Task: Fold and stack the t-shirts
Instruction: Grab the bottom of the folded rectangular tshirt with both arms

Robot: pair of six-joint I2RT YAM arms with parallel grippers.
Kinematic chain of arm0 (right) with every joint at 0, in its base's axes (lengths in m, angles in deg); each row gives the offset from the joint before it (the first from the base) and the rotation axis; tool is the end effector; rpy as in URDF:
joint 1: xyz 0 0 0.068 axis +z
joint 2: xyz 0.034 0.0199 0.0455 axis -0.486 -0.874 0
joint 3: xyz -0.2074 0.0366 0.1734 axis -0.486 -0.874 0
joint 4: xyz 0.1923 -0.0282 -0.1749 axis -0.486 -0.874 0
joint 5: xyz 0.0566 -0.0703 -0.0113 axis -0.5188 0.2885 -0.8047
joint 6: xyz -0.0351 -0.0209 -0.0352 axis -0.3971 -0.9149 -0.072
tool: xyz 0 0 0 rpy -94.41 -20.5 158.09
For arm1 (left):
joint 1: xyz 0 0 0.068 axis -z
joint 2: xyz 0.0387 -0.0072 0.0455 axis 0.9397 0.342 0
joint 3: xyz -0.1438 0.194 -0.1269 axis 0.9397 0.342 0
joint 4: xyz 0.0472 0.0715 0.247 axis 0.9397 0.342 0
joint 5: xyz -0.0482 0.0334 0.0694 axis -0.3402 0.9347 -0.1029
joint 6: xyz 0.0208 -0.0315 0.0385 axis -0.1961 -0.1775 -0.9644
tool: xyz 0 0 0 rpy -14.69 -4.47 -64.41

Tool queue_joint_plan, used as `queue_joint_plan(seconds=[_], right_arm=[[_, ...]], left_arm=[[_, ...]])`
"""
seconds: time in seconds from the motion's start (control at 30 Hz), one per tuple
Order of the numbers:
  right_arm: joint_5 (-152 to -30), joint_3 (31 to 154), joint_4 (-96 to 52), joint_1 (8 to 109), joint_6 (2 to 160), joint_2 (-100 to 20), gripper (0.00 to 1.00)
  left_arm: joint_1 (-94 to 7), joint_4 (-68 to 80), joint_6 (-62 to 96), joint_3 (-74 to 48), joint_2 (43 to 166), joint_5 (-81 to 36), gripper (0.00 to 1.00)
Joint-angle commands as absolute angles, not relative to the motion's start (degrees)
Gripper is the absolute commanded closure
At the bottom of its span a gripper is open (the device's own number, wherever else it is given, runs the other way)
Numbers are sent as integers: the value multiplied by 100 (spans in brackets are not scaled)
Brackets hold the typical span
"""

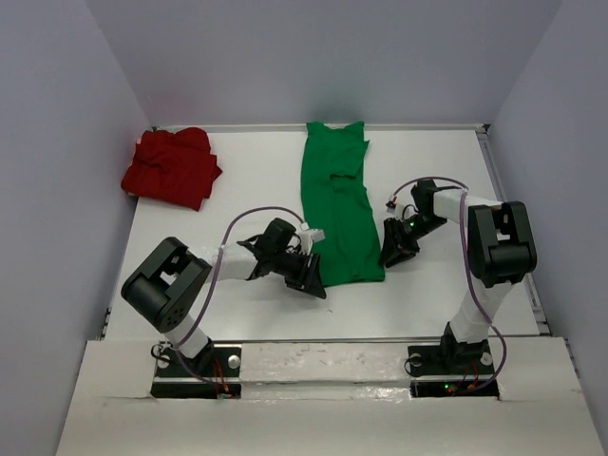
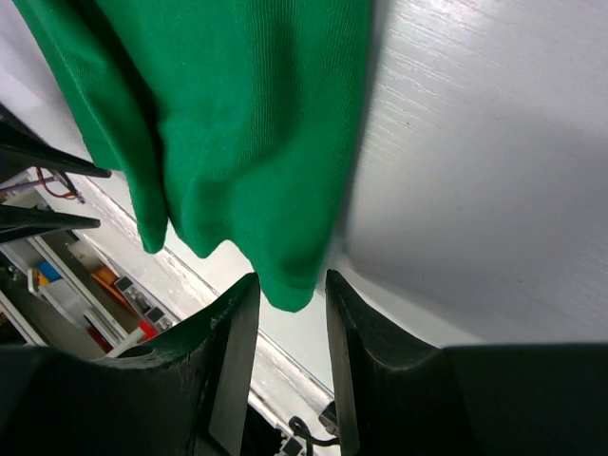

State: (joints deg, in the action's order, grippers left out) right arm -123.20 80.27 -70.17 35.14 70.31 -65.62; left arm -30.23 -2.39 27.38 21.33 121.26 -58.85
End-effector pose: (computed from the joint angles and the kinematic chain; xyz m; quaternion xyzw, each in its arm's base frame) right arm 0.3084 0.0559 0.1420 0.0768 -0.9359 -0.3430 0.0219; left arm 0.2095 -0.2068 0.1427 0.2801 0.8185 -0.4845 0.1301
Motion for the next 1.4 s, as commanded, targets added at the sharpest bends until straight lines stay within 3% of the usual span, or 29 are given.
queue_joint_plan(seconds=[0.0, 0.27, 0.47, 0.97, 1.13, 1.27, 1.37], right_arm=[[-12470, 8145, -6923, 3549, 7021, -6510, 60], [-12566, 8189, -6950, 3549, 7004, -6501, 60], [-12636, 8128, -6950, 3549, 6969, -6405, 60], [-12803, 8198, -7020, 3549, 6872, -6563, 59], [-12874, 8189, -7037, 3549, 6845, -6519, 59], [-12900, 8163, -7073, 3549, 6819, -6510, 59], [-12935, 8163, -7116, 3549, 6793, -6536, 59]], left_arm=[[-2992, -79, 2448, 2182, 11777, -5682, 55], [-3001, 88, 2316, 1989, 12013, -5083, 49], [-2992, 106, 2281, 1673, 12611, -5118, 55], [-2975, 228, 2140, 1488, 12699, -4855, 53], [-2966, 281, 2105, 1418, 12831, -4749, 70], [-2966, 351, 2087, 1303, 13015, -4810, 100], [-2957, 387, 2070, 1259, 13042, -4846, 100]])
